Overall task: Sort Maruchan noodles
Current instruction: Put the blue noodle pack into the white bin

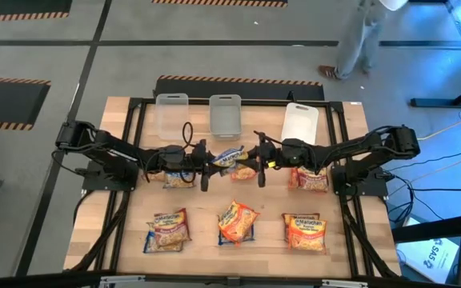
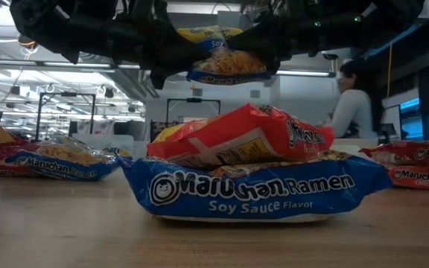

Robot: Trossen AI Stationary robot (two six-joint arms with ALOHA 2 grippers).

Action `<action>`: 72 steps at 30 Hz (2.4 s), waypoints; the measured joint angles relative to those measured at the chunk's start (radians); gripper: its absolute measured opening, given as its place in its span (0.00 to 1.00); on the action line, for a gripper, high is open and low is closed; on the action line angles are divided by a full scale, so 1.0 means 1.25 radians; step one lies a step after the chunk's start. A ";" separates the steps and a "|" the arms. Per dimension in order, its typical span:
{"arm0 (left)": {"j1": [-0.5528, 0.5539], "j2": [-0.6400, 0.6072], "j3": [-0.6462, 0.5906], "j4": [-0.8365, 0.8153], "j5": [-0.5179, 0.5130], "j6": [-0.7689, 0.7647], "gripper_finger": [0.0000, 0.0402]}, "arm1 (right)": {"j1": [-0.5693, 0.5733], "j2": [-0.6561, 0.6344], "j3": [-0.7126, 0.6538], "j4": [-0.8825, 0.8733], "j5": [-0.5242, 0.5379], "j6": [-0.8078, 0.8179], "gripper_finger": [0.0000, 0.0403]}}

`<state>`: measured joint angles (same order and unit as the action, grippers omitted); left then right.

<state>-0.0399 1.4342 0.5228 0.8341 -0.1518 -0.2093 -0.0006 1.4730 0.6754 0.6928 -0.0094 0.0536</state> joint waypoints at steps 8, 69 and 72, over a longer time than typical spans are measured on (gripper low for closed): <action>0.000 0.000 0.002 -0.015 0.000 0.026 0.11 | 0.000 -0.090 0.001 -0.136 -0.010 -0.026 0.40; -0.033 0.000 0.000 -0.175 -0.033 0.299 0.14 | 0.011 0.266 0.617 -1.019 -0.013 -0.134 0.17; -0.033 0.000 0.000 -0.174 -0.025 0.300 0.17 | 0.011 0.265 0.617 -1.020 -0.013 -0.134 0.09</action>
<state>-0.0814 1.4342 0.5228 0.6169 -0.1831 0.1658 0.0132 1.8042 1.4467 -0.5821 -0.0261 -0.1143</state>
